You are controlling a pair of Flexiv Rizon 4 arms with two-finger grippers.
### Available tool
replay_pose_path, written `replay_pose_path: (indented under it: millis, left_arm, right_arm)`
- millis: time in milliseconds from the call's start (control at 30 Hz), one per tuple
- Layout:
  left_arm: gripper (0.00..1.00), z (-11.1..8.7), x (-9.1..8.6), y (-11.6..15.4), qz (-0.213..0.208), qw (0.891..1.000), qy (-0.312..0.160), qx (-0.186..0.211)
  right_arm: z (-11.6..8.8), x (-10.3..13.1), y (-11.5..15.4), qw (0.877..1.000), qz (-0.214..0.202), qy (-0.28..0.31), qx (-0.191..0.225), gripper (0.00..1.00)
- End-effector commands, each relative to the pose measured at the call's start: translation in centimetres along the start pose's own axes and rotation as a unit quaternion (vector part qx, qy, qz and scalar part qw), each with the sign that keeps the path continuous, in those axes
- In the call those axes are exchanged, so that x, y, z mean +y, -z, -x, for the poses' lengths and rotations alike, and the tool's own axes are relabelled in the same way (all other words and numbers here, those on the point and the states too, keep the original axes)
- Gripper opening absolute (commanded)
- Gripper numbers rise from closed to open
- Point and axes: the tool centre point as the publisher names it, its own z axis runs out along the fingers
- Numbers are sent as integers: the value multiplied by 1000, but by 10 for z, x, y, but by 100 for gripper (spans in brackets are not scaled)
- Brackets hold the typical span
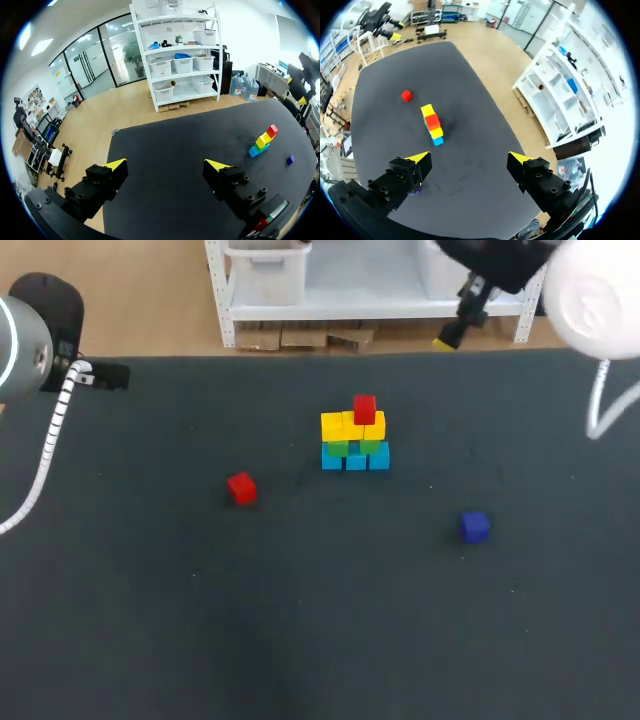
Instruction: Place the blue cubes, place green cubes on the blue cubes, place the yellow cubes on the green cubes, then place the red cubes on the yellow cubes, and place purple cube on the red cubes.
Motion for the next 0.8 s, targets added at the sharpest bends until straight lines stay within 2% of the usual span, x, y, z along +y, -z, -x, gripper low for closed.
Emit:
replay_pose_path:
  millis: [33,400,567,800]
  left_arm:
    - [100,0,1,0,-2,1000,0,0]
    - [100,0,1,0,-2,1000,0,0]
    - [100,0,1,0,-2,1000,0,0]
    - [100,0,1,0,-2,1000,0,0]
  right_arm:
    - [-27,-4,10,995,-67,-20,-72,100]
    - [-58,-37,18,980,-135,-113,-94,100]
    - [-66,-46,20,973,-149,-139,-104,100]
    - [-66,-45,21,971,-149,-149,-113,100]
